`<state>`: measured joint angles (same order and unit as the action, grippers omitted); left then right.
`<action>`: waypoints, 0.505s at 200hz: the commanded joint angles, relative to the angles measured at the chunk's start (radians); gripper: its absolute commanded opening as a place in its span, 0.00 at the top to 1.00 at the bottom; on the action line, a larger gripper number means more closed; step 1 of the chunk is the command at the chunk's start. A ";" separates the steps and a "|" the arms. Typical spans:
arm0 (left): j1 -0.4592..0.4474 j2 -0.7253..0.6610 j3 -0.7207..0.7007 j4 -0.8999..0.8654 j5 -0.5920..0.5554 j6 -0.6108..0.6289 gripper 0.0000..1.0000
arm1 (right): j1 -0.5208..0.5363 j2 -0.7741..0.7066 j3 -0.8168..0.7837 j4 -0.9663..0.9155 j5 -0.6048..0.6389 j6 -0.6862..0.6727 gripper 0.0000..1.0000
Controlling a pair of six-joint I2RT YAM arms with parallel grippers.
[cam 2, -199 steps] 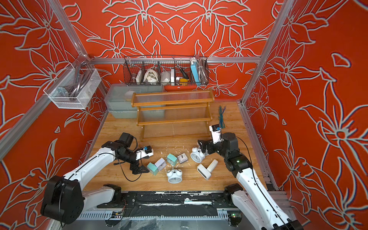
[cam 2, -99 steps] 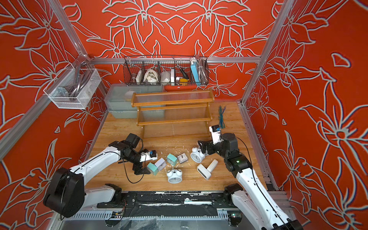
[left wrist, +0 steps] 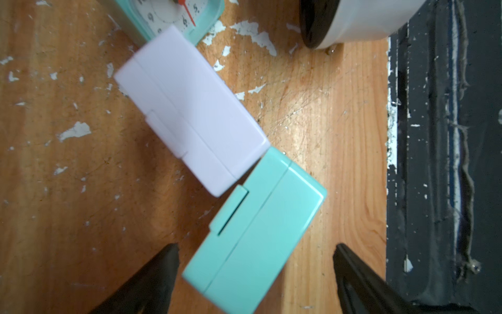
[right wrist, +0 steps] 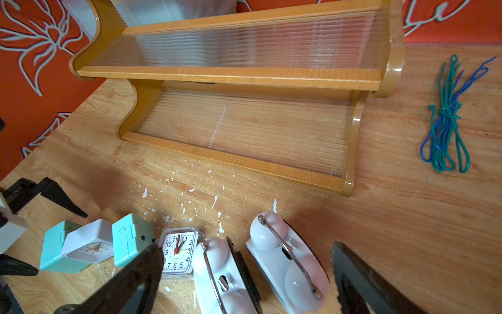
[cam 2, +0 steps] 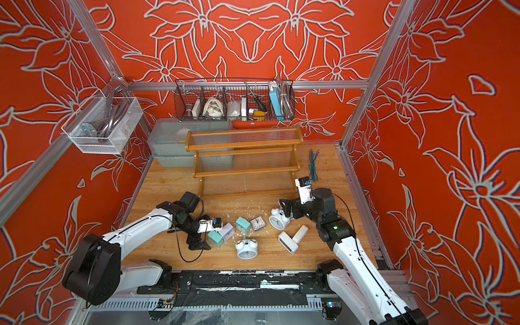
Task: Place the alarm clocks on the shelf by style
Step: Pick up the alarm from the center of the board.
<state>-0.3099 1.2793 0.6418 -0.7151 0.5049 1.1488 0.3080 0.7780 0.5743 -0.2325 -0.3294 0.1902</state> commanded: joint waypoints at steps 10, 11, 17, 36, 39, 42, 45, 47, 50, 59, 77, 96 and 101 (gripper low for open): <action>-0.011 0.000 -0.009 -0.004 -0.011 0.015 0.12 | 0.005 -0.001 -0.017 0.003 0.024 0.002 0.00; -0.012 0.000 -0.009 -0.004 -0.011 0.015 0.12 | 0.005 -0.002 -0.017 0.003 0.024 0.002 0.00; -0.013 0.000 -0.010 -0.003 -0.012 0.015 0.12 | 0.005 -0.003 -0.018 0.002 0.025 0.002 0.00; -0.015 0.000 -0.011 0.003 -0.010 0.010 0.13 | 0.005 -0.003 -0.017 0.000 0.035 0.004 0.00; -0.015 -0.001 -0.011 0.003 -0.008 0.009 0.14 | 0.005 -0.003 -0.017 -0.001 0.035 0.004 0.00; -0.017 -0.001 -0.009 0.003 -0.008 0.009 0.15 | 0.005 -0.002 -0.017 -0.001 0.035 0.003 0.00; -0.017 -0.001 -0.009 0.004 -0.008 0.007 0.15 | 0.005 -0.002 -0.017 -0.002 0.035 0.003 0.00; -0.018 -0.001 -0.010 0.005 -0.008 0.007 0.15 | 0.005 -0.003 -0.017 -0.001 0.035 0.003 0.00; -0.018 -0.002 -0.010 0.006 -0.008 0.005 0.15 | 0.005 -0.003 -0.018 -0.001 0.036 0.005 0.00; -0.018 -0.001 -0.011 0.010 -0.006 0.004 0.15 | 0.005 -0.004 -0.016 -0.003 0.035 0.006 0.00; -0.021 0.002 -0.020 0.023 -0.014 0.004 0.16 | 0.005 -0.006 -0.016 -0.008 0.038 0.006 0.00; -0.023 0.000 -0.021 0.023 -0.017 0.005 0.17 | 0.005 -0.007 -0.020 -0.002 0.041 0.007 0.00; -0.024 -0.001 -0.021 0.023 -0.018 0.005 0.18 | 0.005 -0.007 -0.019 0.000 0.041 0.008 0.00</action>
<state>-0.3241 1.2793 0.6304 -0.6880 0.4896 1.1511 0.3080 0.7784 0.5739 -0.2329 -0.3096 0.1905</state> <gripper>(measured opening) 0.830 0.997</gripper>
